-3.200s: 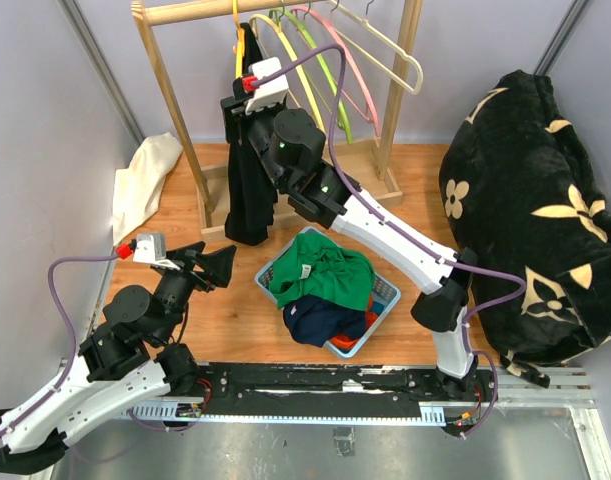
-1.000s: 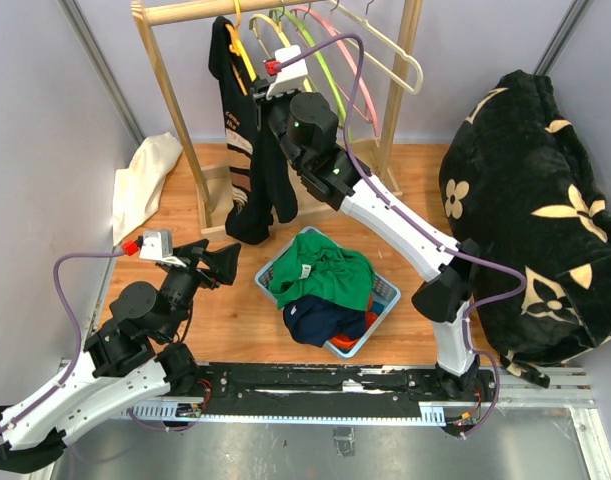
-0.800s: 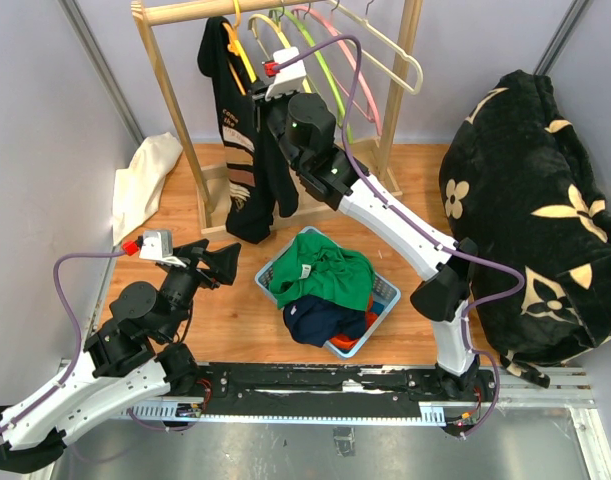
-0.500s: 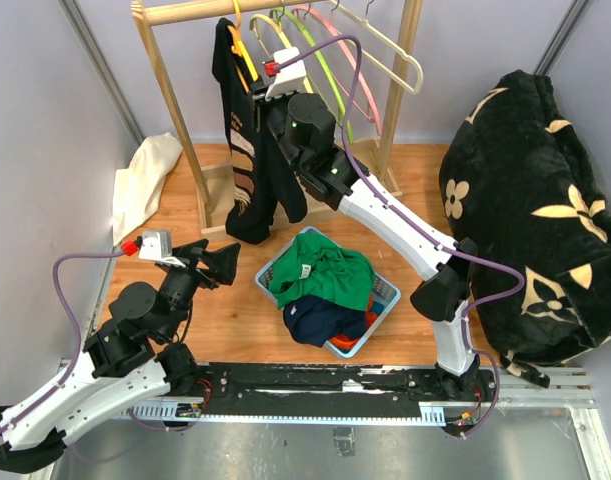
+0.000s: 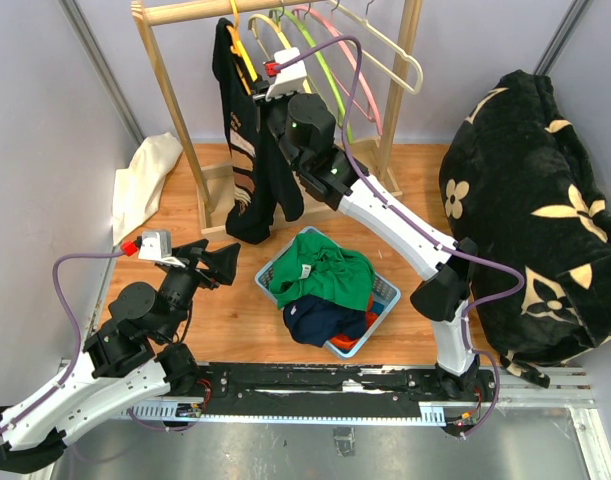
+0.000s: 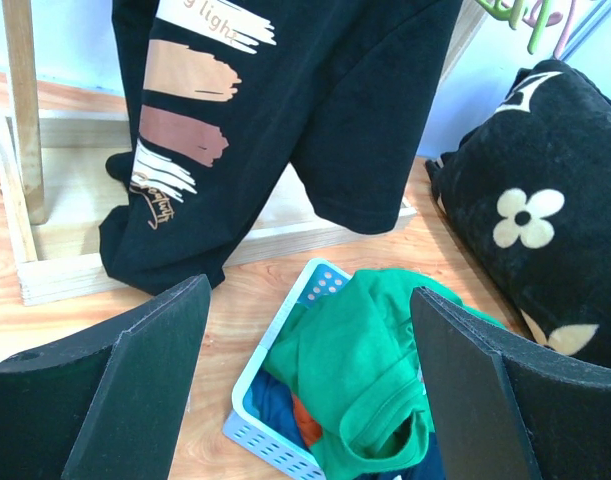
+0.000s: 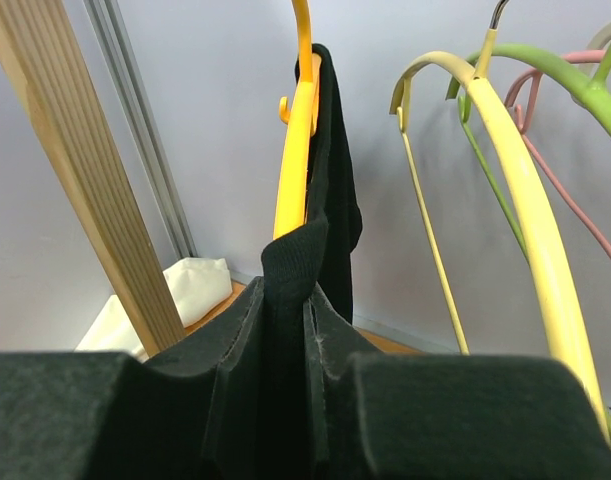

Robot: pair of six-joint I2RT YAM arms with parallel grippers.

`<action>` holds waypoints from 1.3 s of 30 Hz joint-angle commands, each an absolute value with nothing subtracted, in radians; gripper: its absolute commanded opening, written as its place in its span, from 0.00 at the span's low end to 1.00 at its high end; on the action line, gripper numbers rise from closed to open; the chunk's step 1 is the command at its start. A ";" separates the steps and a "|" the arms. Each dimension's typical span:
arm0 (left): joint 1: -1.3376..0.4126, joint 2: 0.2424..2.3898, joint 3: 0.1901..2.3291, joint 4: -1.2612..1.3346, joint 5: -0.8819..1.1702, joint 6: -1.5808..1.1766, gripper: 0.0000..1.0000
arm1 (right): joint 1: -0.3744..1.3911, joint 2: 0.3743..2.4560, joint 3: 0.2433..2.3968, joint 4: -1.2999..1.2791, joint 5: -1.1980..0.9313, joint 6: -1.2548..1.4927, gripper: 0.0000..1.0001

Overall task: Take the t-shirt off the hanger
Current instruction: Pick up the hanger from the clothesline.

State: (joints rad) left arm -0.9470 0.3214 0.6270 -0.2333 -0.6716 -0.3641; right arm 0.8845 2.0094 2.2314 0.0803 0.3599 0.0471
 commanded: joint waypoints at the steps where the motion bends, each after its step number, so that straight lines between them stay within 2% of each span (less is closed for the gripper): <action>1: -0.956 0.311 0.629 -0.209 -0.683 -0.364 0.86 | 0.871 1.988 2.214 0.157 0.357 0.037 0.06; 7: -0.956 0.312 0.637 -0.191 -0.658 -0.345 0.86 | 0.871 1.944 2.177 0.247 0.329 0.023 0.01; 26: -0.956 0.348 0.665 -0.168 -0.627 -0.335 0.93 | 0.872 1.904 2.174 0.346 0.267 -0.007 0.01; 29: -0.956 0.356 0.671 -0.163 -0.631 -0.334 0.99 | 0.871 1.880 2.142 0.352 0.252 -0.006 0.01; 39: -0.956 0.421 0.712 -0.125 -0.625 -0.308 1.00 | 0.873 1.748 1.969 0.391 0.209 -0.011 0.01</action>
State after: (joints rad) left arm -0.9470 0.3912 0.6750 -0.1791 -0.6235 -0.3313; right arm 0.8845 1.8294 1.9919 0.2729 0.2428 0.0040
